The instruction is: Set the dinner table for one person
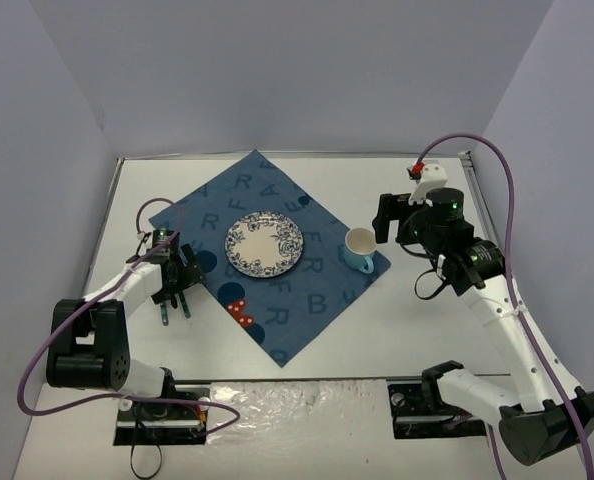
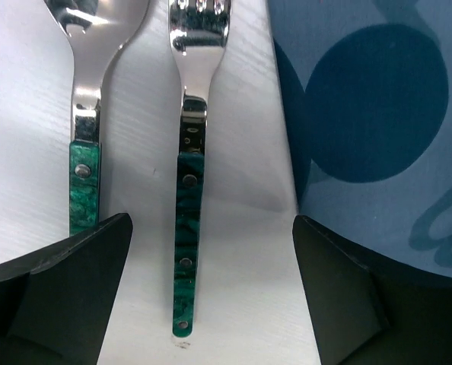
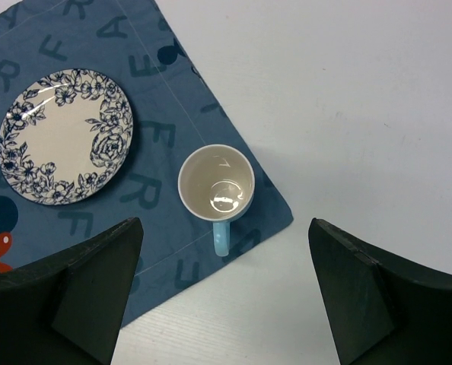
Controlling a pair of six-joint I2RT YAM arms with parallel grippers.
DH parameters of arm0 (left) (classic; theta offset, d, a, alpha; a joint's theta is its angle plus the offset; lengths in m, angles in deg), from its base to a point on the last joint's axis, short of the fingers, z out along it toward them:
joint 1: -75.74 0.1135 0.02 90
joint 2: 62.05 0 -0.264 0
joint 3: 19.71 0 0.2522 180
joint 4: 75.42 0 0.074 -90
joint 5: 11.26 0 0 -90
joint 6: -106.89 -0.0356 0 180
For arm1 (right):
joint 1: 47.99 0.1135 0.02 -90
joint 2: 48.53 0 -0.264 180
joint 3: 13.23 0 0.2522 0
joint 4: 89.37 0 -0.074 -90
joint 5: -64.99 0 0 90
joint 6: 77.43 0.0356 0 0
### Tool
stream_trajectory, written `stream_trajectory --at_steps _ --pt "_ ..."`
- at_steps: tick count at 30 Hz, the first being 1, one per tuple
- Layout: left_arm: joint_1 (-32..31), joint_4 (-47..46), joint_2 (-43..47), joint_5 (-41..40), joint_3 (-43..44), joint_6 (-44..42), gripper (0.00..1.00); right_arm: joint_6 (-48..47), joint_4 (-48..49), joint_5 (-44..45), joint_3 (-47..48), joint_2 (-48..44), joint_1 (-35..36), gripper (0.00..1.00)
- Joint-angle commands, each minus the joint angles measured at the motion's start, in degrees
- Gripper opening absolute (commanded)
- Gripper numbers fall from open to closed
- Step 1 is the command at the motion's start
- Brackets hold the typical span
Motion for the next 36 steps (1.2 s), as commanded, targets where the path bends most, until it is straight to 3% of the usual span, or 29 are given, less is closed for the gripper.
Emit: stream_trajectory --at_steps 1,10,16,21,26,32,36 --pt "0.9 -3.9 0.6 -0.8 -0.2 1.4 0.77 -2.3 2.7 -1.8 -0.5 -2.0 -0.5 0.87" --pt "1.2 -2.4 -1.6 -3.7 -0.3 1.9 0.44 -3.5 2.8 -2.3 -0.9 -1.4 -0.6 0.87" --pt "1.2 -0.9 -2.7 -4.7 1.5 1.3 0.03 -4.0 2.8 -2.9 -1.3 -1.2 -0.7 0.87" --pt "0.8 4.3 0.4 -4.8 7.3 -2.8 0.0 -4.3 2.8 -3.4 -1.1 -1.0 -0.7 0.87" --pt "-0.1 5.7 3.8 -3.7 16.7 -14.5 0.0 -4.2 2.9 -3.9 -0.6 -0.3 -0.7 0.87" --pt "-3.7 7.2 -6.8 0.9 32.7 -41.3 0.0 -5.1 3.4 -4.1 0.0 0.5 -0.7 0.87" --pt "-5.3 9.0 -15.2 2.4 40.7 -52.8 0.0 -5.8 3.8 -4.6 0.6 0.8 -0.7 0.87"
